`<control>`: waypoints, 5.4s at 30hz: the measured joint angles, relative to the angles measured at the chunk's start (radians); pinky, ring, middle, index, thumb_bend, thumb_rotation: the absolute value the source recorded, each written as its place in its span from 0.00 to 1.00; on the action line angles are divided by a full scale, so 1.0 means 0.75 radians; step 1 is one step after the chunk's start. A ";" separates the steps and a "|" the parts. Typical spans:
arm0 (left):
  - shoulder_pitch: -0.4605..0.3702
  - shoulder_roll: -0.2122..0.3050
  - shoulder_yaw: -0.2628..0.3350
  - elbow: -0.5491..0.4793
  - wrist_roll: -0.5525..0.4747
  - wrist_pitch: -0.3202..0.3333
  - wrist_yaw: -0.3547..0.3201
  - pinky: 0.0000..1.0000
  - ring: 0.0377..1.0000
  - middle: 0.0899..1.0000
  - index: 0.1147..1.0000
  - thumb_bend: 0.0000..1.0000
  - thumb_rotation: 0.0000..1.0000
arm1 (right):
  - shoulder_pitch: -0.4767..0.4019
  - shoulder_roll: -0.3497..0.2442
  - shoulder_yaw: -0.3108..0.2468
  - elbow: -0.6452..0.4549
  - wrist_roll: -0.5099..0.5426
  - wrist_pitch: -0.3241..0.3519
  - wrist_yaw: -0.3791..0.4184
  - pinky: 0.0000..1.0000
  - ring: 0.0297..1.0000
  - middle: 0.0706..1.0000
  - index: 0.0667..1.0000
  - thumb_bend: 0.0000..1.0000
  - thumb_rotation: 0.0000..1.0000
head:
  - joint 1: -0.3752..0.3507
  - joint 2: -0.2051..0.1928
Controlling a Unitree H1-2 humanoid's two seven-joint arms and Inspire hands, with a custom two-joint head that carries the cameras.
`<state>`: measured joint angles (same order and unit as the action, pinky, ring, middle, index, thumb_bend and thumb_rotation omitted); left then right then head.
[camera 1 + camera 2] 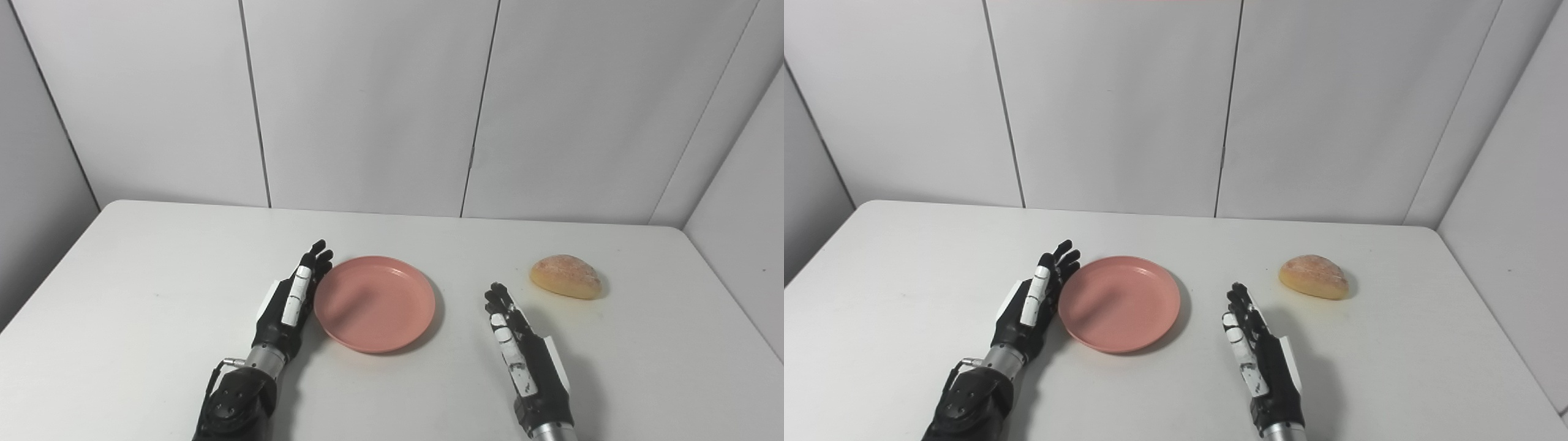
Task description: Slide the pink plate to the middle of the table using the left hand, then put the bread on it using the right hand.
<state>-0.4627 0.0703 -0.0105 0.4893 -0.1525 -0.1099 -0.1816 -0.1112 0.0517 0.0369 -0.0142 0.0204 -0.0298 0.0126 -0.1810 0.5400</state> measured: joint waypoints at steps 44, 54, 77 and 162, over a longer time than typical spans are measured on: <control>0.045 -0.079 -0.020 -0.069 0.000 0.014 -0.018 0.99 0.96 0.96 0.94 0.72 1.00 | -0.088 -0.133 -0.015 -0.023 -0.349 -0.246 -0.110 0.93 0.92 0.91 0.89 0.64 0.72 | -0.100 -0.045; 0.038 -0.097 -0.001 -0.054 0.003 0.007 -0.005 0.97 0.95 0.95 0.92 0.73 1.00 | -0.168 -0.239 -0.042 -0.160 -0.553 -0.214 -0.142 0.91 0.89 0.85 0.87 0.67 0.57 | -0.092 -0.051; 0.027 -0.096 -0.007 -0.036 0.021 -0.004 0.008 0.99 0.97 0.96 0.94 0.78 1.00 | -0.508 -0.640 0.004 0.411 -0.747 0.021 0.028 0.84 0.89 0.87 0.86 0.79 0.37 | -0.110 -0.063; 0.046 -0.115 -0.008 -0.075 0.030 0.008 0.032 0.98 0.95 0.94 0.93 0.72 1.00 | -0.680 -0.419 0.278 0.466 -0.743 -0.113 -0.191 0.39 0.40 0.44 0.49 0.51 0.00 | -0.078 -0.037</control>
<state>-0.4283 -0.0158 -0.0169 0.4334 -0.1301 -0.1039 -0.1573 -0.6210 -0.2628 0.2452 0.3352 -0.5370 -0.1143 -0.1305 -0.2393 0.5123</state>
